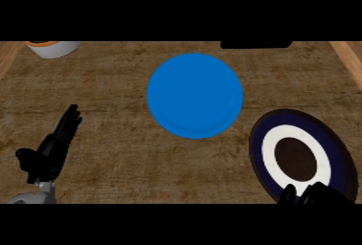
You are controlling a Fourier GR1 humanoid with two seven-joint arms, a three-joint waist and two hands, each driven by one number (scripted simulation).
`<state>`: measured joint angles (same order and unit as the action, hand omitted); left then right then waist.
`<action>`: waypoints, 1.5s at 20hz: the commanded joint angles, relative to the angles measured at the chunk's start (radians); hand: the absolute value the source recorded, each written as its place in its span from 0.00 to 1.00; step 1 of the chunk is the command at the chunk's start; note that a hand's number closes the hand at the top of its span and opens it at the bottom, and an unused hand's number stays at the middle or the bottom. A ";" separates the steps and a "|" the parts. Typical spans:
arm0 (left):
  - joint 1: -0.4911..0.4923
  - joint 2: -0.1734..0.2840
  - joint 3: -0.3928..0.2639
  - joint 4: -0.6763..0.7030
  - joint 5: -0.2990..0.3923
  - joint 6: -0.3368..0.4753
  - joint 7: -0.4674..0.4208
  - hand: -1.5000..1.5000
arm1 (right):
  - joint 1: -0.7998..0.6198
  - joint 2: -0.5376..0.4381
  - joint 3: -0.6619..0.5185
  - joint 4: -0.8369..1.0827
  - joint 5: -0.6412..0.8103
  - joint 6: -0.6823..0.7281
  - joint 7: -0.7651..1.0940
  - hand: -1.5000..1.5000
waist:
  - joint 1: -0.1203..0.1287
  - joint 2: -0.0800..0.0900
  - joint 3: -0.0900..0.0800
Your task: Pick the lemon from the plate and place it in the plate
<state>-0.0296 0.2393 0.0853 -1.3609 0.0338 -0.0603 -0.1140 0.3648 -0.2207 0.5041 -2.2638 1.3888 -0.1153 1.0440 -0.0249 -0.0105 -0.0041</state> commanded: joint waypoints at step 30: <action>-0.067 -0.030 -0.008 -0.003 -0.022 -0.005 0.046 0.50 | -1.023 0.220 -0.136 0.767 -0.085 -0.016 0.166 1.00 | 0.059 0.018 0.004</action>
<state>-0.0944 0.2088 0.0705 -1.3513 0.0053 -0.0662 -0.0886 -0.5767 -0.0064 0.3975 -1.6867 1.3584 0.0330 1.1101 0.0319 0.0073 -0.0003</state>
